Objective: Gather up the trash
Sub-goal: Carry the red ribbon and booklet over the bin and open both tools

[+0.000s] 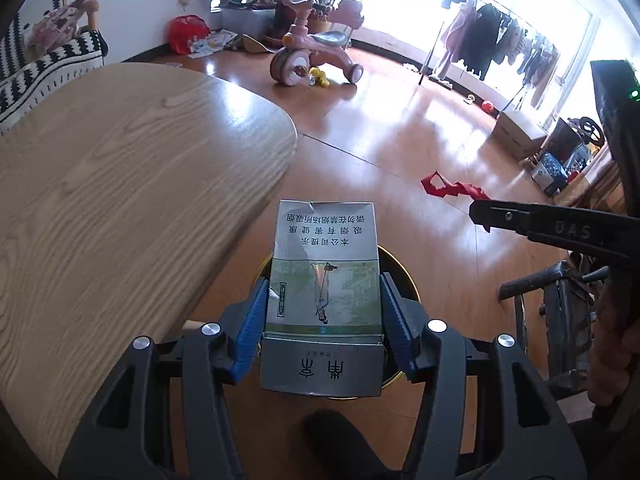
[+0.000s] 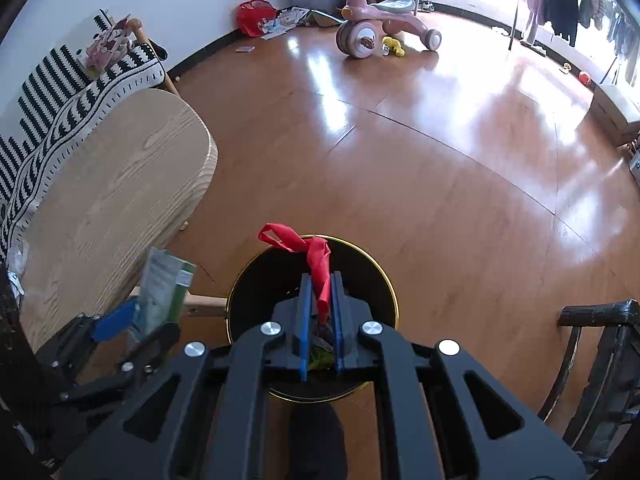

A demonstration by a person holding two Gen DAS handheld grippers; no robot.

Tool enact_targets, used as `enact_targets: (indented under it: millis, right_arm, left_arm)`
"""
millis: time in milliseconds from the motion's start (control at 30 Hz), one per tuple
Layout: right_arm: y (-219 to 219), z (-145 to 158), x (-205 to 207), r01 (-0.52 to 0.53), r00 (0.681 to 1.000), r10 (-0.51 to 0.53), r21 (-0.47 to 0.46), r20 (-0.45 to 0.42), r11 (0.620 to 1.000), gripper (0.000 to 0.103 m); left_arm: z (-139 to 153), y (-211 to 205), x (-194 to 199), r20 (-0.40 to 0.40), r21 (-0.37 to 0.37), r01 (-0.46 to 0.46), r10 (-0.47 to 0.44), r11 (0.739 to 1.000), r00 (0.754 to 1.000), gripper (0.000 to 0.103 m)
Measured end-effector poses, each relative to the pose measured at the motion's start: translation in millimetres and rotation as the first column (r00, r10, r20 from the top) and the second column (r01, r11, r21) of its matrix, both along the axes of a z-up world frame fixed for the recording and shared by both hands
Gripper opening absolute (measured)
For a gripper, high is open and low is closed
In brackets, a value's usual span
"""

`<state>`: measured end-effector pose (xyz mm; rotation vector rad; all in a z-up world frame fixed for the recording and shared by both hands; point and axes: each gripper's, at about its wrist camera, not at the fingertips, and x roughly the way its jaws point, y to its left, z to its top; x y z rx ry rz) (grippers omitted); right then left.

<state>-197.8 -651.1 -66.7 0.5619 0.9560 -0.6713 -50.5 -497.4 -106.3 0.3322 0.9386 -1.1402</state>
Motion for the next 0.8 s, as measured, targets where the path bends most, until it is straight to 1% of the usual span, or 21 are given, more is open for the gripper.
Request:
enact_targets:
  millis: [233, 267, 300, 333, 367, 400, 467, 567, 600, 733, 800]
  right_arm:
    - [-2, 1, -1, 0.01, 1.0, -0.01, -0.011, -0.004, 1.0, 0.01]
    - [-3, 1, -1, 0.016, 1.0, -0.016, -0.01, -0.005, 1.0, 0.016]
    - [-1, 1, -1, 0.024, 1.0, -0.024, -0.011, -0.007, 1.0, 0.025]
    - [-2, 2, -3, 0.032, 0.999, -0.033, -0.016, -0.003, 0.999, 0.054]
    - [-3, 4, -4, 0.039, 0.999, -0.039, -0.023, 0.005, 0.999, 0.075]
    - [-3, 7, -5, 0.043, 0.999, -0.043, -0.035, 0.022, 0.998, 0.075]
    - [-2, 11, -6, 0.048, 0.998, -0.046, -0.043, 0.036, 0.998, 0.075]
    - [-2, 11, -2, 0.042, 0.999, -0.041, -0.041, 0.035, 0.998, 0.075]
    - [-1, 13, 1, 0.037, 0.999, -0.036, -0.047, 0.037, 0.998, 0.075]
    - [15, 23, 21, -0.001, 0.998, 0.006, -0.085, 0.058, 0.996, 0.075]
    - [30, 30, 40, -0.043, 0.996, 0.05, -0.095, 0.076, 0.995, 0.077]
  left_arm:
    - [-6, -5, 2, -0.049, -0.011, 0.027, -0.027, 1.0, 0.998, 0.055]
    - [-6, -5, 1, -0.054, -0.016, 0.025, -0.026, 1.0, 0.998, 0.056]
    - [-6, -6, 1, -0.061, -0.023, 0.025, -0.026, 0.999, 0.998, 0.063]
    - [-5, -6, -1, -0.066, -0.028, 0.021, -0.023, 0.999, 0.998, 0.072]
    - [-4, -5, 1, -0.068, -0.031, 0.019, -0.021, 0.999, 0.997, 0.076]
    - [-3, -4, 1, -0.067, -0.037, 0.016, -0.018, 0.999, 0.998, 0.078]
    - [0, -4, 1, -0.064, -0.044, 0.011, -0.014, 0.999, 0.998, 0.078]
    - [6, 0, 3, -0.065, -0.049, -0.001, -0.002, 0.999, 0.998, 0.078]
    - [9, 3, 5, -0.063, -0.051, -0.006, 0.002, 0.999, 0.998, 0.08]
    - [33, 33, 22, -0.027, -0.068, -0.068, 0.067, 0.995, 0.997, 0.09]
    - [47, 53, 36, -0.006, -0.08, -0.112, 0.112, 0.99, 0.994, 0.091]
